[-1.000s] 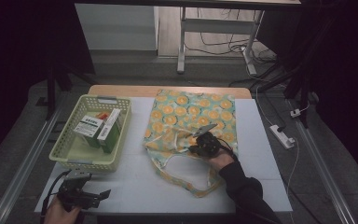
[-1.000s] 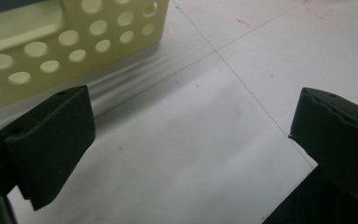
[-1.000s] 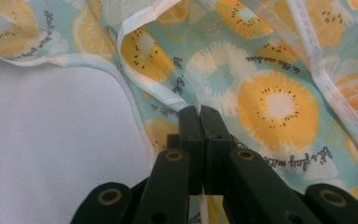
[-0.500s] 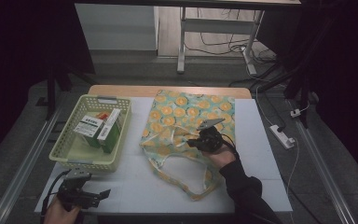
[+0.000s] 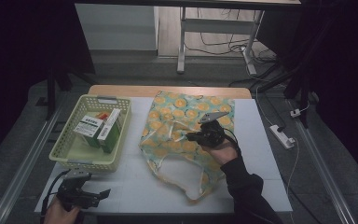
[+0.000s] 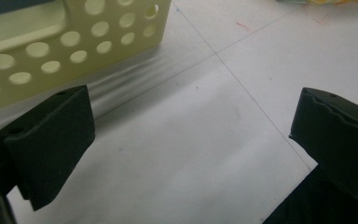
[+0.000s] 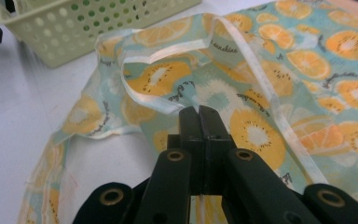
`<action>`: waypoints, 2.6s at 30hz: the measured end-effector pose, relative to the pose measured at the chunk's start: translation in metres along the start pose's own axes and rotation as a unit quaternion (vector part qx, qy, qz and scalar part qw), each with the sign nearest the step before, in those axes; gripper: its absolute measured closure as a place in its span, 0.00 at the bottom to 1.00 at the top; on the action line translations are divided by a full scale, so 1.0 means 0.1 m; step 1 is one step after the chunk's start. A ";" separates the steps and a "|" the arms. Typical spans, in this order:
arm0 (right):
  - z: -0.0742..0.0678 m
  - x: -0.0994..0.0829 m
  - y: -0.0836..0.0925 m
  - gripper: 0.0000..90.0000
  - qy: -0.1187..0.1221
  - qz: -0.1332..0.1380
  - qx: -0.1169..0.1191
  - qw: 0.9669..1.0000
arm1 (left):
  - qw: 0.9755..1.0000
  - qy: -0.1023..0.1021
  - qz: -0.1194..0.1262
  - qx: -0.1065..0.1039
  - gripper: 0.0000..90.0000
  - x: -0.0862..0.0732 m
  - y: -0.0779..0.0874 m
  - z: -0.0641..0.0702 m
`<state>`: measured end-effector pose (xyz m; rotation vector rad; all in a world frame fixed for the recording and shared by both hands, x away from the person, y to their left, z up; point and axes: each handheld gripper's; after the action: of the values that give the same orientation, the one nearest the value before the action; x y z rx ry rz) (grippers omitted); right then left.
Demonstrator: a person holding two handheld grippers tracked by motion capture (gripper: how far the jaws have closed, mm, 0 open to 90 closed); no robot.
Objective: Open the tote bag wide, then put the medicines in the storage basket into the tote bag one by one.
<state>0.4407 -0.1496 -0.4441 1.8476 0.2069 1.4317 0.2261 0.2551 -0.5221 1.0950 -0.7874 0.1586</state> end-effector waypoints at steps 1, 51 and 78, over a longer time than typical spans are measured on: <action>0.00 0.02 0.01 1.00 0.000 0.003 0.000 1.000 | 1.000 0.000 0.001 0.000 0.00 0.00 0.00 0.00; 0.02 0.14 0.20 1.00 0.002 0.035 -0.016 0.999 | 0.999 0.011 0.047 0.006 0.00 0.02 0.20 -0.03; 0.04 0.13 0.20 1.00 0.000 0.032 -0.017 0.999 | 0.994 -0.008 0.110 0.005 0.00 0.26 0.45 -0.21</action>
<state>0.4429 -0.1582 -0.4220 1.8416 0.1243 1.4707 0.2332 0.2874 -0.4771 1.0190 -0.9221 0.3399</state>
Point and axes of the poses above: each handheld gripper's, and its own axes: y roughly backward along the jaws, x roughly out of its top, z roughly to its right, and after that the axes turned 1 degree about -x, right-handed
